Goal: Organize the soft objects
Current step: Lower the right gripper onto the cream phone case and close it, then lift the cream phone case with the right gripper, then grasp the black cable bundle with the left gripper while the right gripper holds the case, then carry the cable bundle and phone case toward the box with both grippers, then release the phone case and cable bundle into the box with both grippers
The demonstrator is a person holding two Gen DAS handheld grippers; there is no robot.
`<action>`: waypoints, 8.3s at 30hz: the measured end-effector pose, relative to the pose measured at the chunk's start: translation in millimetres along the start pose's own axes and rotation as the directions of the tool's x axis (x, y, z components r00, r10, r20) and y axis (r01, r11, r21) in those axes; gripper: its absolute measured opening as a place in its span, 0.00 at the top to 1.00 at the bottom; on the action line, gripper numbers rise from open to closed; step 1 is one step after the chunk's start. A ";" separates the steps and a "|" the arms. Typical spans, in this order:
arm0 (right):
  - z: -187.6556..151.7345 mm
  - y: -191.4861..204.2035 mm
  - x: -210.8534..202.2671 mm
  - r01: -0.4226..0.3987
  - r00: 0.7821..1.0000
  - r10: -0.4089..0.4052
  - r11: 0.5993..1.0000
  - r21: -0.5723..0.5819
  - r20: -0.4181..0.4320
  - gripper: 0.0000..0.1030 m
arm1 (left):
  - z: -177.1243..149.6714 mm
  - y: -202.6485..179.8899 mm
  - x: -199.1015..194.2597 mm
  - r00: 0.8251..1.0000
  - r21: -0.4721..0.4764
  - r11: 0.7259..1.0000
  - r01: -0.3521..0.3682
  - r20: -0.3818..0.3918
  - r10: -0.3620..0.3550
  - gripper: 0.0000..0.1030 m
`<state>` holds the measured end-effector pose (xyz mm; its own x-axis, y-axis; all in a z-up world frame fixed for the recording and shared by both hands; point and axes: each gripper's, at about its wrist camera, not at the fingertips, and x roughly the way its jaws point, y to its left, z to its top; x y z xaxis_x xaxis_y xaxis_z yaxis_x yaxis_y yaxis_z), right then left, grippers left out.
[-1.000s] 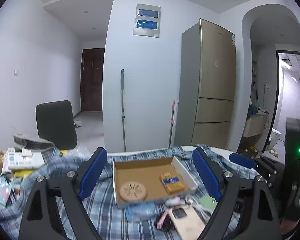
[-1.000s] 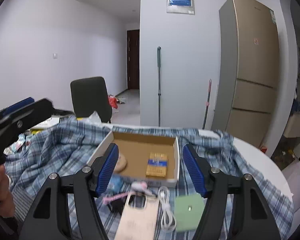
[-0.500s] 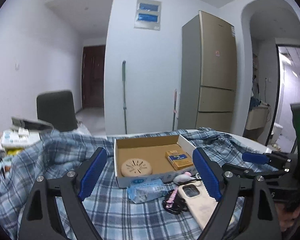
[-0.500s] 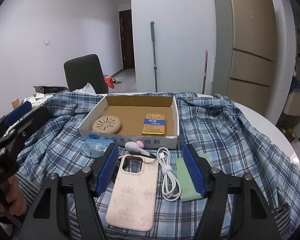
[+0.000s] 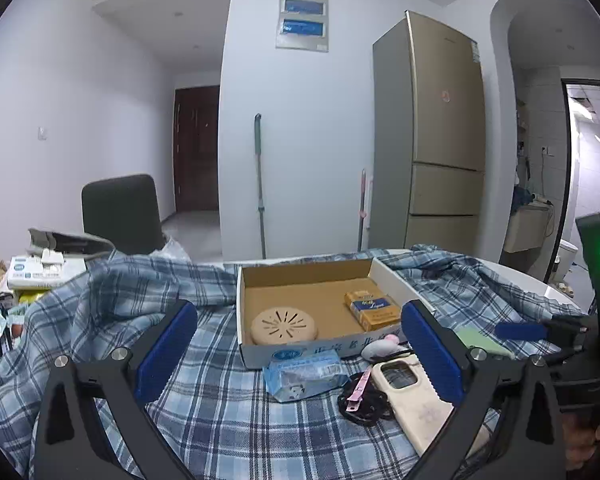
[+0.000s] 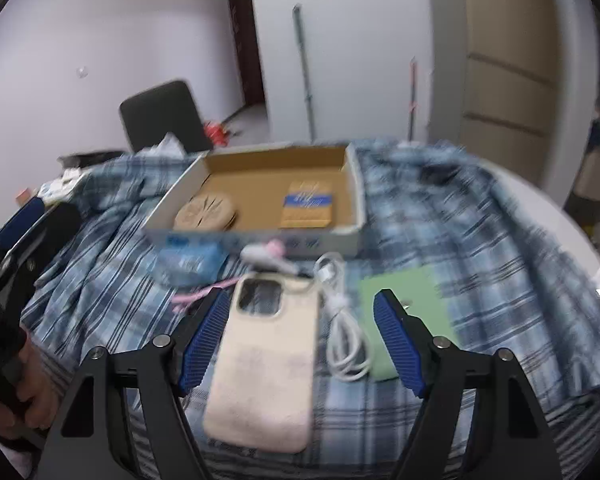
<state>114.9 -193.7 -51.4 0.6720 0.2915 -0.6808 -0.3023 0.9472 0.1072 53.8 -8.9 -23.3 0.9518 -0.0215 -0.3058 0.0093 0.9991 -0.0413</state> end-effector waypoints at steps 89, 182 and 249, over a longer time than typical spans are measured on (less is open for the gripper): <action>-19.3 -0.7 -2.9 0.063 0.925 -0.067 0.998 -0.022 -0.374 0.30 | -3.0 6.5 7.0 0.998 -0.039 0.999 -0.006 -0.068 0.003 0.00; -16.2 -51.2 -35.7 -0.009 0.982 0.021 0.998 -0.068 0.187 0.30 | -3.1 -24.6 14.0 0.958 0.145 0.951 0.273 -0.128 -0.256 0.86; 105.8 -13.7 148.1 -0.032 0.999 0.032 0.999 0.002 -0.019 0.30 | 48.2 24.1 203.8 0.875 -0.027 1.000 0.003 -0.484 -0.016 0.86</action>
<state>290.1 -149.4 -77.0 0.6491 0.3188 -0.6906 -0.3223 0.9377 0.1300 262.8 12.6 -40.9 0.6840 -0.0526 -0.7276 0.0043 0.9977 -0.0681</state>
